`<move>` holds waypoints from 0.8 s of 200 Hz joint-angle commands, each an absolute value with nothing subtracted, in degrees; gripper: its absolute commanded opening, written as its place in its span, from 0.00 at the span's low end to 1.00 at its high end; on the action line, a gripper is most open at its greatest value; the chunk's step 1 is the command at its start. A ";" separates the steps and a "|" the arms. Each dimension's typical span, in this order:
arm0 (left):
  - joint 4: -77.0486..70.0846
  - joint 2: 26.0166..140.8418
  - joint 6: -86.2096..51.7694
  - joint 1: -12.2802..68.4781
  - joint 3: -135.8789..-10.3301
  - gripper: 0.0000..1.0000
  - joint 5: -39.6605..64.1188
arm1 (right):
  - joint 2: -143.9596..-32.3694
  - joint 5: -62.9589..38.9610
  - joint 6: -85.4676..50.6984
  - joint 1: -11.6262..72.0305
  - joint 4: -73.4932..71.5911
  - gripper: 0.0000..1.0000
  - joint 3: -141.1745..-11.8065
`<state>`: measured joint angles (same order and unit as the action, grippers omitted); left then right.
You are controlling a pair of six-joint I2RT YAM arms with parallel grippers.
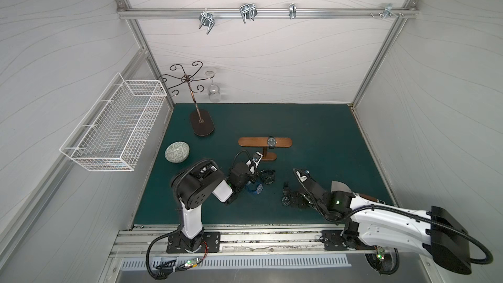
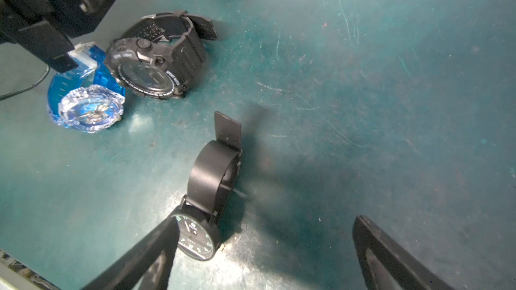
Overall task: Place watch on stand
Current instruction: Pick up the watch at the center of the board.
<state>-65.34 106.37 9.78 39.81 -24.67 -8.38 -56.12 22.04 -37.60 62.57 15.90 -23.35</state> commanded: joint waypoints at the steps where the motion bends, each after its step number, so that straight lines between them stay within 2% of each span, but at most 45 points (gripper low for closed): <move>1: -68.93 107.44 11.16 40.07 -27.69 0.05 -10.25 | -56.18 22.59 -38.10 63.01 14.77 0.99 -23.53; 73: -68.62 111.61 11.40 40.05 -31.18 0.07 -14.14 | -54.92 22.94 -38.02 63.00 16.01 0.99 -23.36; 160: -57.57 112.21 9.40 39.86 -36.12 0.07 -14.17 | -54.87 22.85 -38.59 63.02 17.28 0.99 -23.95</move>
<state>-58.74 110.74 10.59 39.88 -34.26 -13.52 -55.48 22.02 -37.69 62.59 15.68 -23.35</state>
